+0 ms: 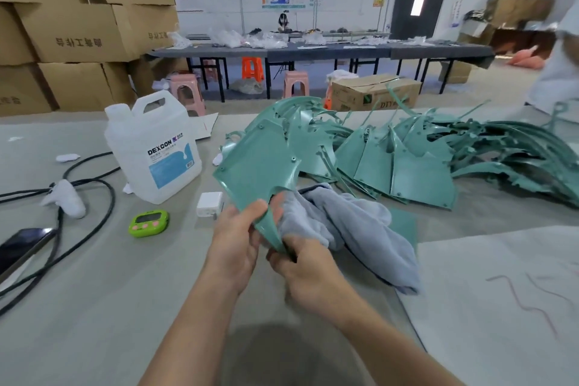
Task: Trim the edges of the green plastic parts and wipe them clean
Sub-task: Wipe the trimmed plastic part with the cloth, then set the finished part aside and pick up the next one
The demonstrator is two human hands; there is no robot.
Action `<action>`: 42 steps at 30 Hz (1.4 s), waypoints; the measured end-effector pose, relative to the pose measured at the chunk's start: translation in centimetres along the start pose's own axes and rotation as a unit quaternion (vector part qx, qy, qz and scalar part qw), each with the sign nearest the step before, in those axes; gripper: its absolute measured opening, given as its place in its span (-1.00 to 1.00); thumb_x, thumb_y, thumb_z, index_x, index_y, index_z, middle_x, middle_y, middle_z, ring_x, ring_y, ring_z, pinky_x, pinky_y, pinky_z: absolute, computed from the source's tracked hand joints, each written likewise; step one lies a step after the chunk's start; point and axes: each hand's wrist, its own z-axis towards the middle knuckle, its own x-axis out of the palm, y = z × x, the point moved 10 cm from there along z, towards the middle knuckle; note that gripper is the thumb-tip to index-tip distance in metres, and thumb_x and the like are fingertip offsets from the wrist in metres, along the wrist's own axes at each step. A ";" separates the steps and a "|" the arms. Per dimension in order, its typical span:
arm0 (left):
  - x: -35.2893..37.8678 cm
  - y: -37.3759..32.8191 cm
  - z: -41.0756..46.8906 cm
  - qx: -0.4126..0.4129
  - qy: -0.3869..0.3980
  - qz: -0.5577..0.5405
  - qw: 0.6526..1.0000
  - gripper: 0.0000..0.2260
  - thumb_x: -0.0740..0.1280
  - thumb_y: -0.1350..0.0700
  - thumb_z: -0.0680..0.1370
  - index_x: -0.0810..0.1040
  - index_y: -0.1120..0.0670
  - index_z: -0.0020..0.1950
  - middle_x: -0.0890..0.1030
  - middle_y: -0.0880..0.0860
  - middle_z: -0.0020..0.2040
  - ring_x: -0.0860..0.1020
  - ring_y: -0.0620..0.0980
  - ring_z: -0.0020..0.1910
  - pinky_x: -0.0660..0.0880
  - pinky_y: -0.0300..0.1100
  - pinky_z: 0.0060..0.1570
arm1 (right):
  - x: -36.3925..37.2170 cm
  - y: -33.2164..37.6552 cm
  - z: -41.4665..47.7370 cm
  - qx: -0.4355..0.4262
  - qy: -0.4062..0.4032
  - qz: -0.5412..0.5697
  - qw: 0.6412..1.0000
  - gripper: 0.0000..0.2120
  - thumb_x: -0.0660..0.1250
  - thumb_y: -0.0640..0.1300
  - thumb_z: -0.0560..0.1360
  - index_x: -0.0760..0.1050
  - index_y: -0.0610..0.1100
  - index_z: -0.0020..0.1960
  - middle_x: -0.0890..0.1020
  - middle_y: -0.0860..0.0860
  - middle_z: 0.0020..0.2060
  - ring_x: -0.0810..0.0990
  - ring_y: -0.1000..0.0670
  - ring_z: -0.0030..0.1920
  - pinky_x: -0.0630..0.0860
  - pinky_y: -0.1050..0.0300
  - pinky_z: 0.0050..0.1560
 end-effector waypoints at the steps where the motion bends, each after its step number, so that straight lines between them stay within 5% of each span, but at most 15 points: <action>1: 0.4 -0.4 -0.1 0.005 -0.008 0.014 1.000 -0.74 0.24 0.33 0.62 0.53 0.26 0.30 0.70 0.21 0.12 0.69 0.08 0.11 0.65 -0.09 0.06 | -0.7 0.3 -0.3 -0.009 -0.003 -0.008 1.000 -0.72 0.31 -0.10 0.61 0.41 0.02 -0.28 0.43 0.10 -0.42 0.32 0.15 -0.43 0.29 0.14 -0.35; 5: 2.1 -0.6 -1.0 -0.028 -0.053 -0.022 0.998 -0.82 0.31 0.29 0.59 0.59 0.28 0.17 0.74 0.19 -0.09 0.73 0.01 -0.19 0.65 -0.19 -0.27 | -5.2 2.0 -3.0 -0.074 -0.108 -0.060 0.990 -0.90 0.32 -0.04 0.58 0.60 0.04 0.03 0.66 0.12 -0.13 0.55 0.08 -0.13 0.46 0.09 -0.10; 10: 4.7 1.3 -1.9 -0.087 -0.056 -0.044 0.994 -0.88 0.29 0.23 0.62 0.59 0.20 0.11 0.74 0.10 -0.19 0.71 0.01 -0.32 0.59 -0.22 -0.46 | -13.2 -0.3 -9.8 -0.087 -0.231 -0.112 0.963 -0.86 0.28 -0.03 0.60 0.56 0.09 0.12 0.69 0.13 -0.13 0.57 0.10 -0.16 0.54 0.12 -0.07; 14: 10.3 5.0 -3.8 -0.096 0.066 0.116 0.986 -0.65 0.21 0.34 0.60 0.55 0.12 0.34 0.70 0.11 0.07 0.64 -0.05 -0.35 0.52 -0.27 -0.52 | -20.3 -5.3 -17.3 -0.037 -0.336 -0.123 0.933 -0.80 0.34 -0.08 0.59 0.63 0.22 0.01 0.60 0.37 -0.28 0.55 0.28 -0.22 0.37 0.35 -0.23; 17: 16.4 8.9 -7.2 -0.048 0.146 0.222 0.963 -0.50 0.28 0.32 0.58 0.48 -0.08 0.46 0.71 0.07 -0.22 0.56 0.01 -0.51 0.49 -0.21 -0.54 | -25.3 -9.6 -24.3 0.010 -0.436 -0.102 0.894 -0.72 0.40 -0.19 0.57 0.66 0.22 -0.06 0.60 0.46 -0.28 0.55 0.37 -0.20 0.36 0.48 -0.18; 19: 20.7 11.4 -10.2 0.001 0.203 0.279 0.939 -0.50 0.29 0.24 0.59 0.44 -0.21 0.45 0.69 0.03 -0.29 0.63 0.06 -0.44 0.57 -0.13 -0.40 | -27.7 -12.1 -29.3 0.049 -0.487 -0.102 0.866 -0.68 0.40 -0.19 0.56 0.61 0.25 -0.18 0.62 0.42 -0.30 0.56 0.37 -0.23 0.37 0.48 -0.20; 22: 26.9 15.8 -15.8 0.037 0.308 0.373 0.874 -0.79 0.27 -0.09 0.56 0.71 -0.27 0.01 0.74 -0.02 -0.12 0.71 0.01 -0.21 0.63 0.00 -0.08 | -29.4 -17.0 -37.3 0.120 -0.539 -0.047 0.832 -0.76 0.34 -0.14 0.54 0.65 0.07 -0.25 0.64 0.15 -0.42 0.51 0.20 -0.42 0.44 0.17 -0.33; 24: 30.1 19.3 -19.9 0.053 0.377 0.421 0.823 -0.70 0.20 -0.27 0.45 0.71 -0.26 -0.11 0.72 -0.13 -0.19 0.69 -0.12 -0.17 0.57 -0.05 -0.05 | -29.4 -20.7 -43.3 0.164 -0.578 0.011 0.799 -0.82 0.33 -0.09 0.51 0.66 -0.08 -0.21 0.59 0.04 -0.47 0.45 0.11 -0.47 0.36 0.08 -0.39; 27: 33.3 25.7 -26.6 0.053 0.462 0.470 0.751 -0.79 0.26 -0.19 0.44 0.68 -0.21 -0.12 0.68 -0.12 -0.29 0.65 -0.15 -0.24 0.56 -0.05 -0.13 | -27.5 -26.2 -52.1 0.247 -0.616 0.063 0.745 -0.76 0.34 -0.08 0.54 0.63 -0.08 -0.28 0.54 -0.09 -0.48 0.40 0.05 -0.47 0.27 0.12 -0.40; 30: 34.5 33.7 -32.2 -0.062 0.529 0.436 0.725 -0.80 0.33 -0.06 0.52 0.70 -0.15 0.06 0.73 -0.07 -0.10 0.68 -0.03 -0.05 0.60 0.08 0.11 | -25.5 -30.8 -59.4 0.330 -0.643 0.086 0.686 -0.74 0.32 0.01 0.50 0.60 -0.06 -0.30 0.52 -0.13 -0.46 0.39 0.02 -0.45 0.28 0.07 -0.38; 32: 35.0 38.3 -36.2 -0.169 0.587 0.392 0.688 -0.52 0.33 -0.01 0.60 0.36 -0.20 0.52 0.65 -0.20 0.11 0.61 -0.22 0.06 0.49 0.03 0.31 | -25.9 -32.7 -63.4 0.351 -0.685 0.080 0.633 -0.76 0.33 0.04 0.53 0.61 0.00 -0.27 0.48 -0.04 -0.50 0.34 0.02 -0.48 0.25 0.02 -0.38; 34: 34.8 41.7 -38.4 -0.267 0.569 0.361 0.689 -0.19 0.41 0.03 0.59 -0.08 -0.26 0.62 0.49 -0.17 0.38 0.53 -0.25 0.19 0.40 0.00 0.39 | -26.9 -34.5 -66.6 0.381 -0.716 0.072 0.580 -0.86 0.35 0.08 0.56 0.67 0.09 -0.02 0.68 0.01 -0.25 0.52 0.07 -0.33 0.44 -0.03 -0.29; 37: 32.4 44.4 -37.8 -0.295 0.466 0.419 0.722 -0.04 0.50 0.15 0.47 -0.08 -0.18 0.64 0.42 0.01 0.46 0.51 0.02 0.23 0.51 0.03 0.25 | -26.3 -38.6 -69.5 0.498 -0.692 0.111 0.511 -0.35 0.33 0.20 0.55 0.31 -0.03 0.55 0.48 -0.07 0.45 0.48 -0.17 0.37 0.44 -0.10 0.27; 39: 31.0 45.0 -37.2 -0.291 0.448 0.433 0.726 -0.11 0.45 0.22 0.46 0.02 -0.15 0.63 0.52 -0.04 0.32 0.54 -0.04 0.10 0.53 -0.11 -0.04 | -25.6 -40.4 -69.3 0.515 -0.685 0.148 0.494 -0.34 0.29 0.19 0.57 0.23 -0.06 0.58 0.43 -0.09 0.48 0.45 -0.22 0.39 0.41 -0.08 0.19; 42: 30.6 44.4 -35.0 -0.251 0.464 0.439 0.727 -0.22 0.42 0.28 0.46 0.18 -0.07 0.59 0.57 -0.02 0.30 0.58 -0.08 0.12 0.52 -0.14 0.00 | -24.7 -41.7 -65.4 0.502 -0.678 0.171 0.510 -0.51 0.29 0.11 0.59 0.40 -0.06 0.46 0.62 0.00 0.20 0.60 -0.09 0.09 0.47 0.06 -0.06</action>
